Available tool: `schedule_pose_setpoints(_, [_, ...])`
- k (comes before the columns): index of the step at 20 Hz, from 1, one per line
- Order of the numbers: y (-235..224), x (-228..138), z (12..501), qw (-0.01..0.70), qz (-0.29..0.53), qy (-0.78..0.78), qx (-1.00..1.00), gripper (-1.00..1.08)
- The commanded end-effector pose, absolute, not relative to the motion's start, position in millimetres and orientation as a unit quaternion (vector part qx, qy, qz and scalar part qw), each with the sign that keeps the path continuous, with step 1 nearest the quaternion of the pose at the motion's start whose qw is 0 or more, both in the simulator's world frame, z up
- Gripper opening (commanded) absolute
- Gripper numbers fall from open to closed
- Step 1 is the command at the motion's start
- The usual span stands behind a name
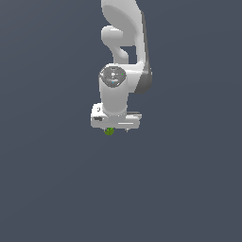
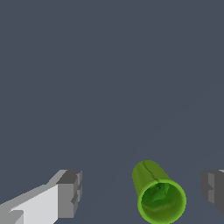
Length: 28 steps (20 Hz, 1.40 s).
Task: Pick up the object and move it to a goal position.
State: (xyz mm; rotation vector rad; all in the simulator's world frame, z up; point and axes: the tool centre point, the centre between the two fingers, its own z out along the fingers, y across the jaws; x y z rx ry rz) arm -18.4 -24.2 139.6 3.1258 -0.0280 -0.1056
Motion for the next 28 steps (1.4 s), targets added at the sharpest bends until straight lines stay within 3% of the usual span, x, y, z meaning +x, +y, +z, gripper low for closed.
schedule_pose_setpoints(1, [-24.2, -18.4, 139.6, 0.007, -0.034, -0.009, 0.999, 1.00])
schedule_pose_setpoints(11, [-45.2, -11.6, 157.5, 0.007, -0.022, -0.012, 1.000, 1.00])
schedule_pose_setpoints(28, [-45.6, -20.7, 147.5, 0.006, -0.020, -0.094, 0.995, 1.00])
